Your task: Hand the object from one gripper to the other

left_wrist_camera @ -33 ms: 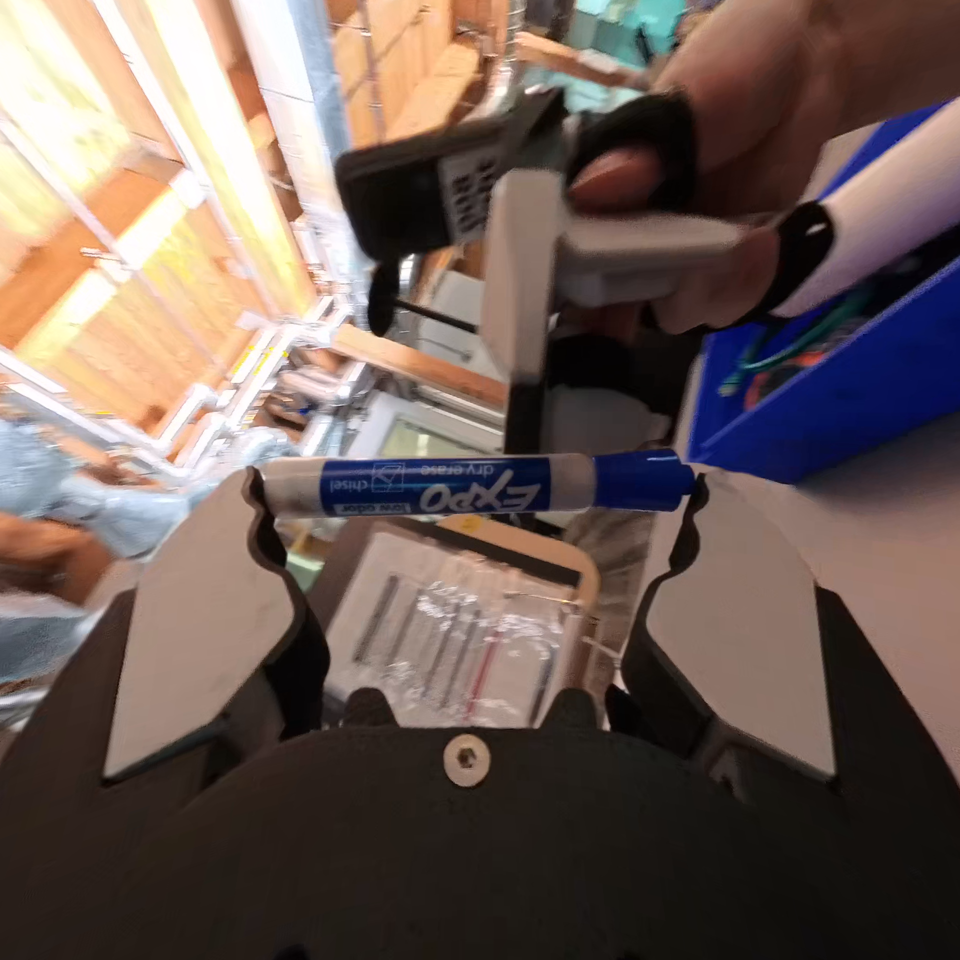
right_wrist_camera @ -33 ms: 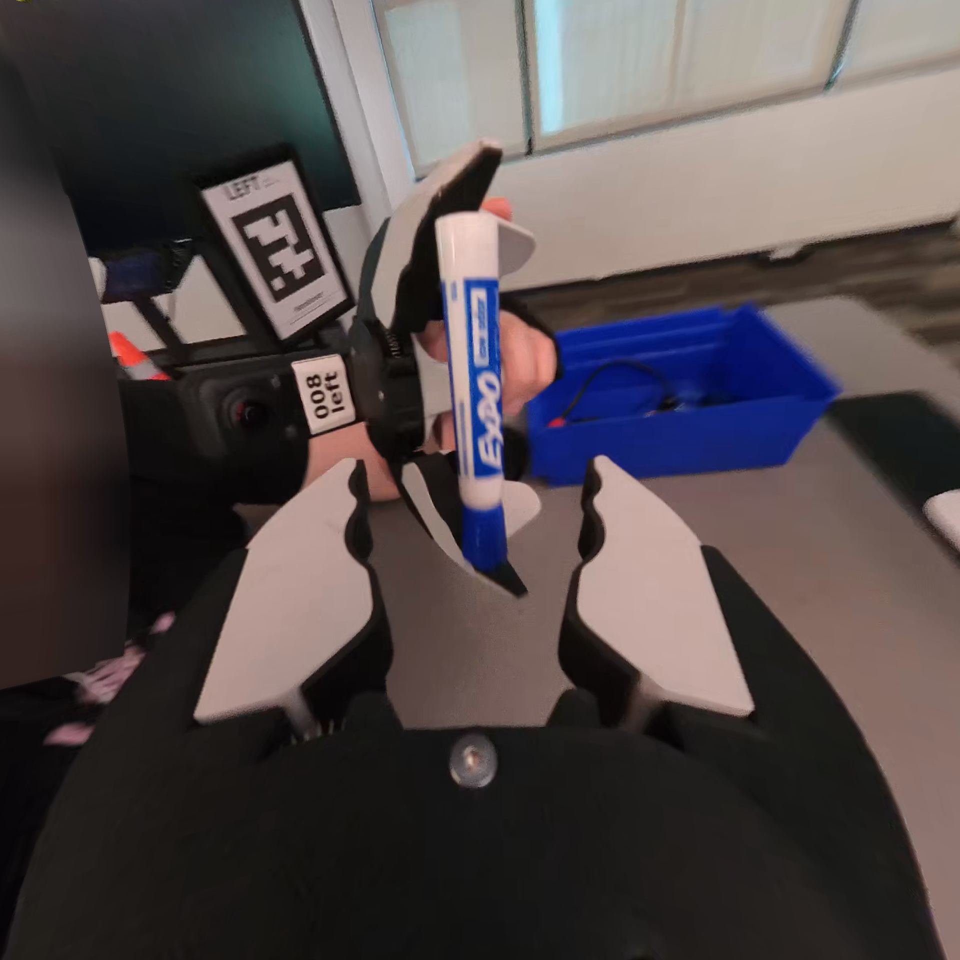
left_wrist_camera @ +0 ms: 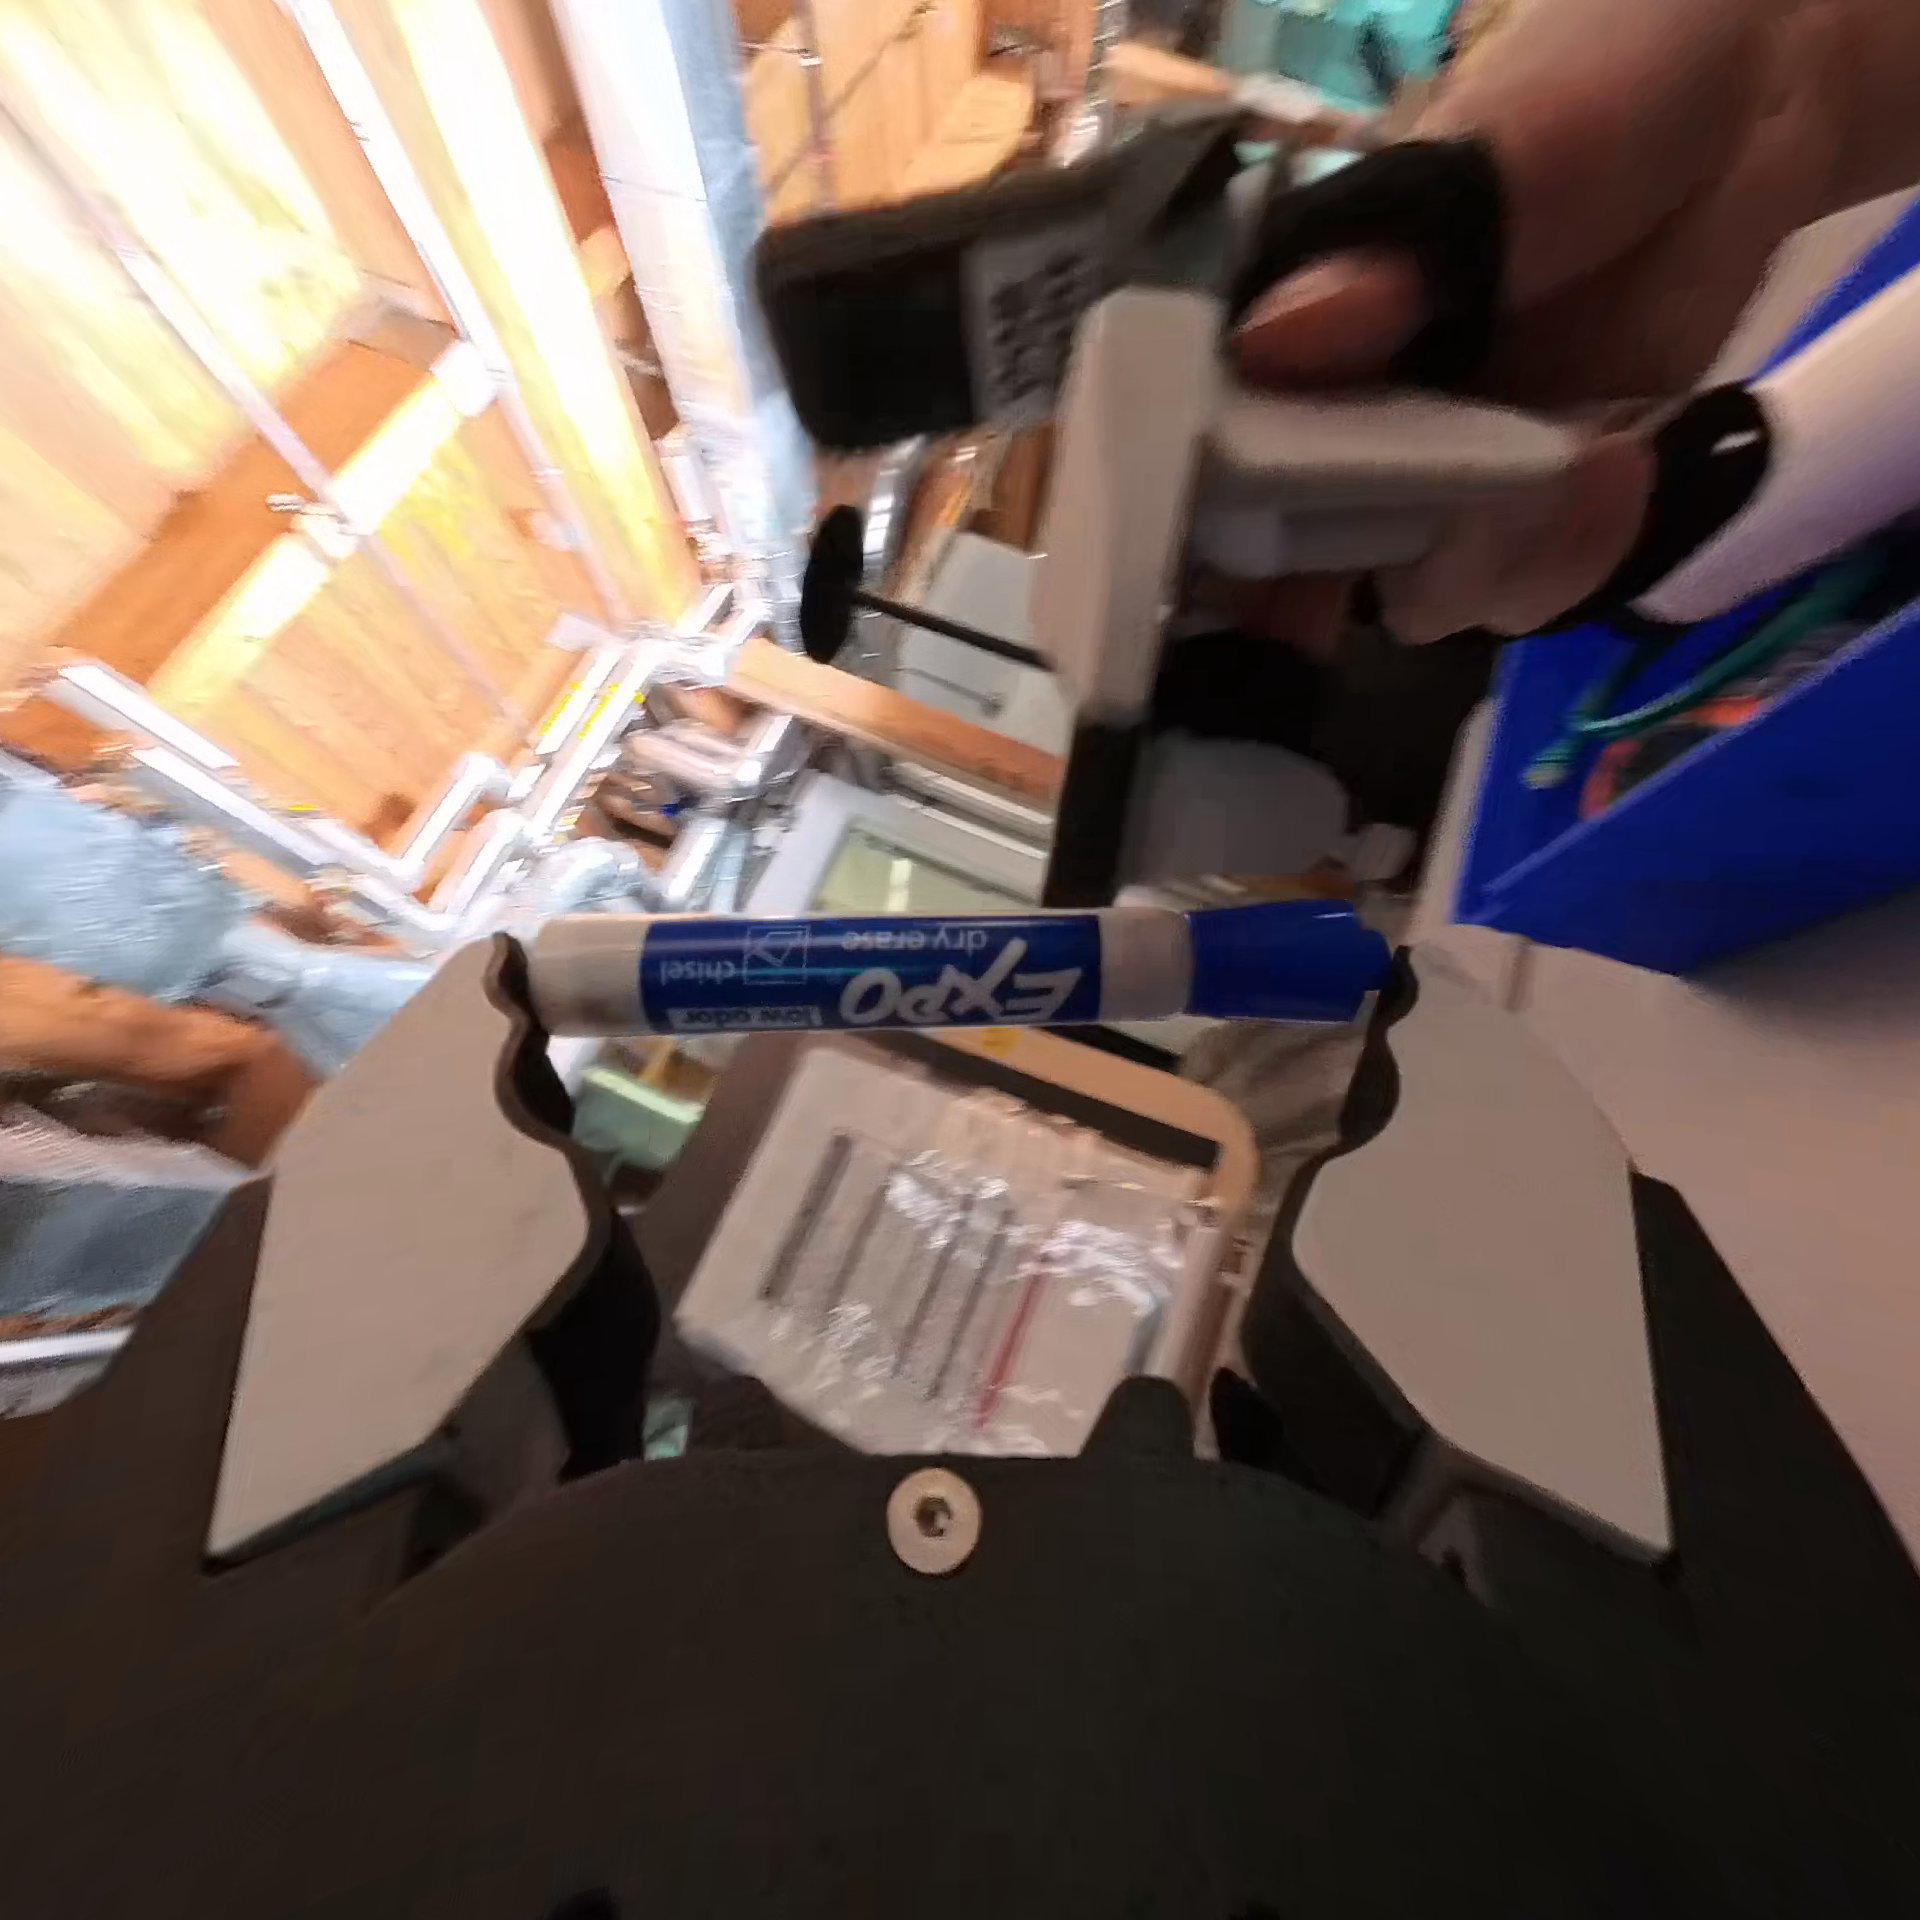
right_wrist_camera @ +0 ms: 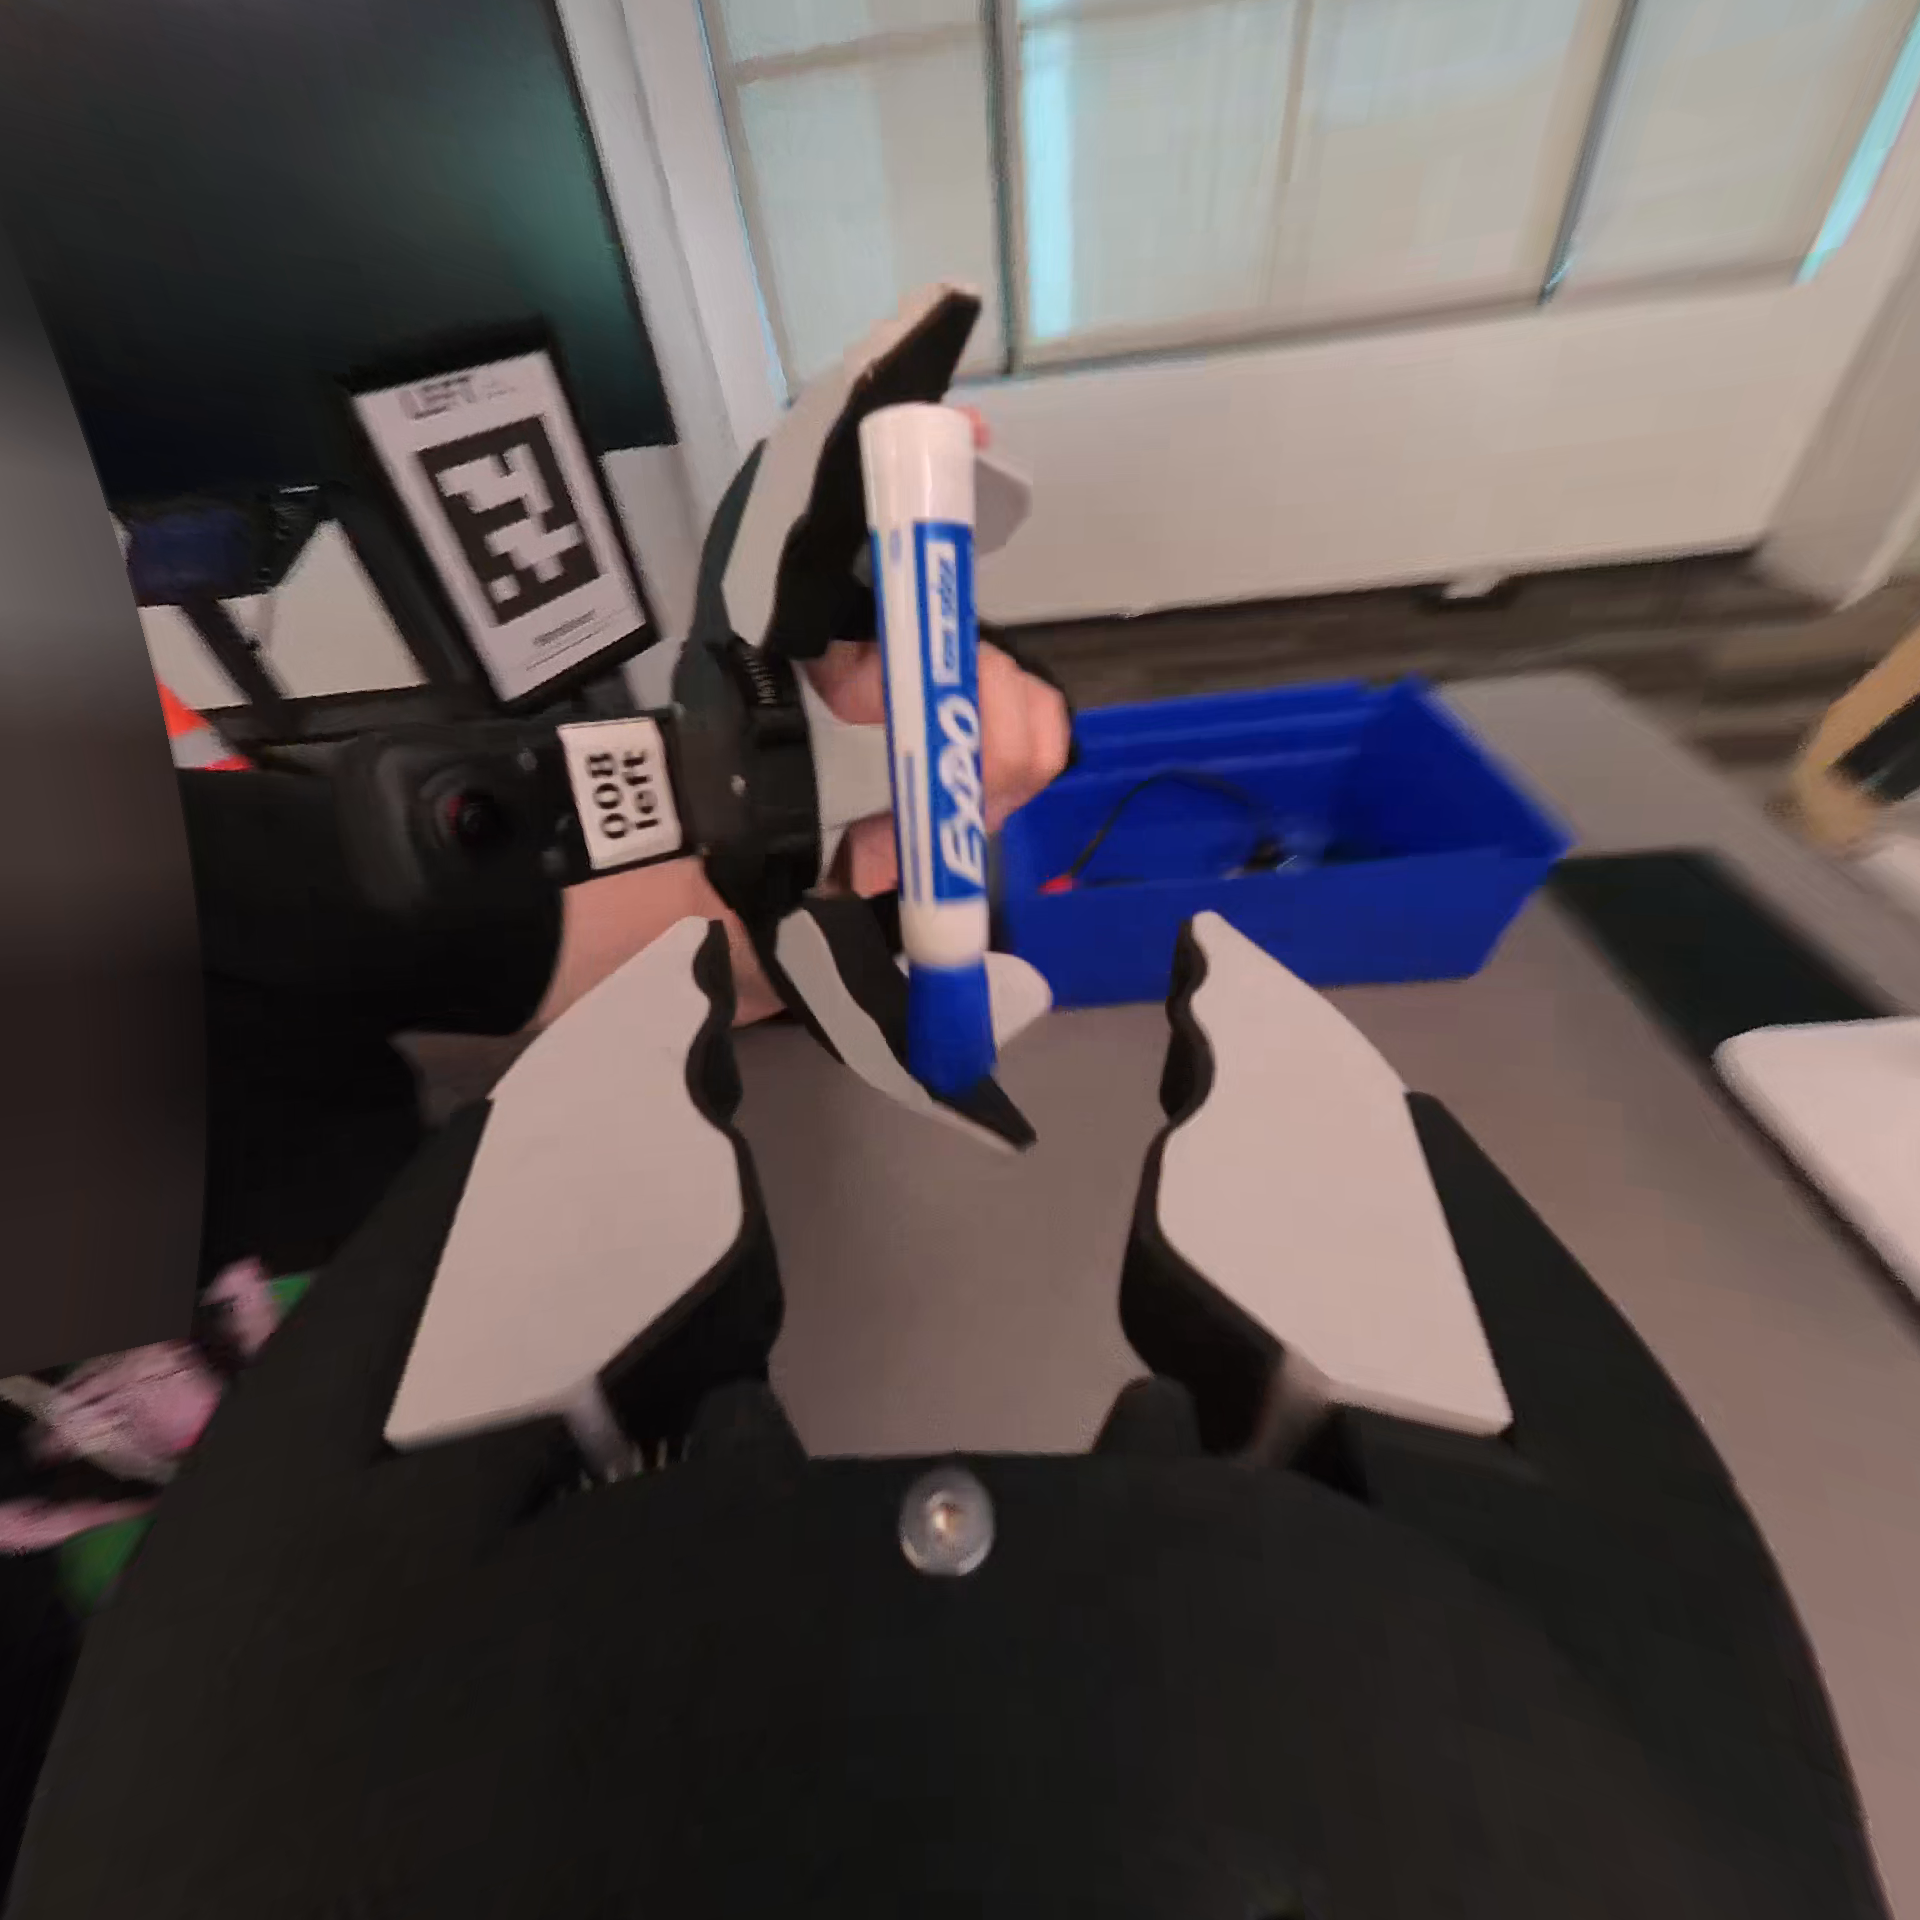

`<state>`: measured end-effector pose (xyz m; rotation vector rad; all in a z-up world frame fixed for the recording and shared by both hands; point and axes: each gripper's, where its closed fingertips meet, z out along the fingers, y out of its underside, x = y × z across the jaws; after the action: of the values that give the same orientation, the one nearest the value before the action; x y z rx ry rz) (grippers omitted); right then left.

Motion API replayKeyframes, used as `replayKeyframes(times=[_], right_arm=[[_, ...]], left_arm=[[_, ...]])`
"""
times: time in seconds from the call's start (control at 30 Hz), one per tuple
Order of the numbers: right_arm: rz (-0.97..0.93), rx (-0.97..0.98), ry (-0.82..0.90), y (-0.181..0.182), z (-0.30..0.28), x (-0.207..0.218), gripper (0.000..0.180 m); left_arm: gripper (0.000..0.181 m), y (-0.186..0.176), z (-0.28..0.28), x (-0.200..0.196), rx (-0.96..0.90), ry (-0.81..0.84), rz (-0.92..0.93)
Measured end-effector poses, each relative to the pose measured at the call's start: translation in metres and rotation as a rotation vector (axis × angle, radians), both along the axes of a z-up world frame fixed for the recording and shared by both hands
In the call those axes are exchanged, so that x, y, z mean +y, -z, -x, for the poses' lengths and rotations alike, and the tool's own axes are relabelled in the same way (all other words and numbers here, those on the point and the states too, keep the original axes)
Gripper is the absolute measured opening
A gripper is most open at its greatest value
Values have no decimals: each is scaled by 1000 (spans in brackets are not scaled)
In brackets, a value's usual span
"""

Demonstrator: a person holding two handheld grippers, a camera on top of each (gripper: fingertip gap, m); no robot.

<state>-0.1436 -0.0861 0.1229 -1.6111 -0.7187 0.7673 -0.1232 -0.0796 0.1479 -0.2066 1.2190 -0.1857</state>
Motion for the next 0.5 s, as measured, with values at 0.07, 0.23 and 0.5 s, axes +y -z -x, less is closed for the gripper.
replayKeyframes(times=[0.07, 0.23, 0.5], right_arm=[[-157, -23, 93, -17, -14, 3, 82], [-437, -85, 280, -43, -40, 5, 81], [-465, -29, 331, -49, -46, 10, 74]], left_arm=[[144, -27, 18, 19, -129, -64, 15], [144, -89, 85, 68, -504, -188, 104], [144, -110, 126, 94, -704, -278, 162]])
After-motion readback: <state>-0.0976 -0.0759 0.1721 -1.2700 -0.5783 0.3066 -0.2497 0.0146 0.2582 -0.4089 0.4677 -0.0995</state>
